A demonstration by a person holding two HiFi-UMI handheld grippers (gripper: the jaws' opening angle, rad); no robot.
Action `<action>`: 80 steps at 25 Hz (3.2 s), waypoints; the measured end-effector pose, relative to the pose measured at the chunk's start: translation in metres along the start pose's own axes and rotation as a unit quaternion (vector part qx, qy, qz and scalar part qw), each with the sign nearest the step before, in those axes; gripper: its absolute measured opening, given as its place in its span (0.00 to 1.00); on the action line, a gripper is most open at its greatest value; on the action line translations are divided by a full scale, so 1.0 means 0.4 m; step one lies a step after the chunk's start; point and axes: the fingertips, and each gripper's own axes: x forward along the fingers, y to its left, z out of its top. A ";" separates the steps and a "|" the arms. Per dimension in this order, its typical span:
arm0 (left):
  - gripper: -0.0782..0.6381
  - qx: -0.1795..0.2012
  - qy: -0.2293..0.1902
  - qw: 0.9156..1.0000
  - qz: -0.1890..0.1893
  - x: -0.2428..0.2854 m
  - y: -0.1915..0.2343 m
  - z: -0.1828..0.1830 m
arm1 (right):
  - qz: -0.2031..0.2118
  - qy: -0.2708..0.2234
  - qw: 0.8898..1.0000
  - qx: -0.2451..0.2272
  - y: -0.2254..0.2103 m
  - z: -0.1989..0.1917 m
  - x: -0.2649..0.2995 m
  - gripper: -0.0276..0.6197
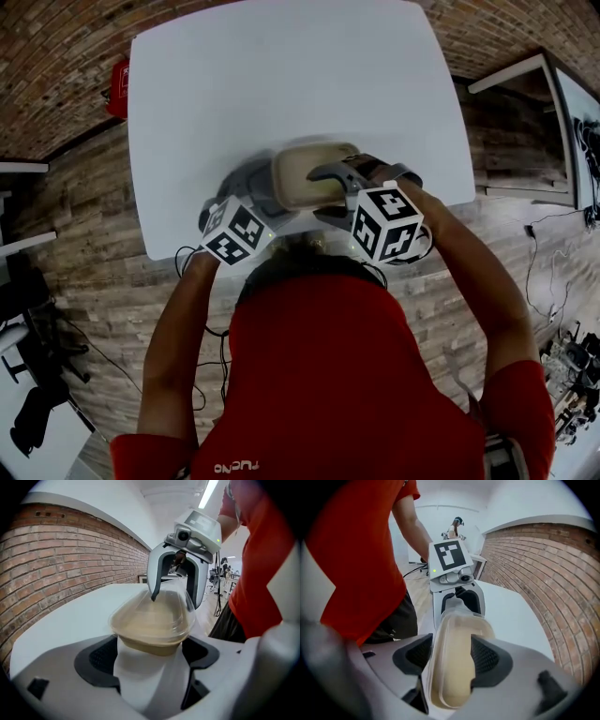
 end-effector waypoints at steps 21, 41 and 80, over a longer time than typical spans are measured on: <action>0.70 -0.029 -0.017 0.999 0.024 -0.012 0.011 0.014 | -0.114 -0.014 0.993 -0.014 -0.182 0.051 -0.152 0.13; 0.60 -0.197 -0.248 0.946 0.069 -0.212 0.080 0.188 | 0.088 -0.068 0.963 0.245 -0.400 -0.056 -0.086 0.12; 0.15 -0.137 -0.343 0.917 0.151 -0.385 0.162 0.451 | -0.287 -0.382 0.848 0.231 -0.296 0.155 -0.462 0.11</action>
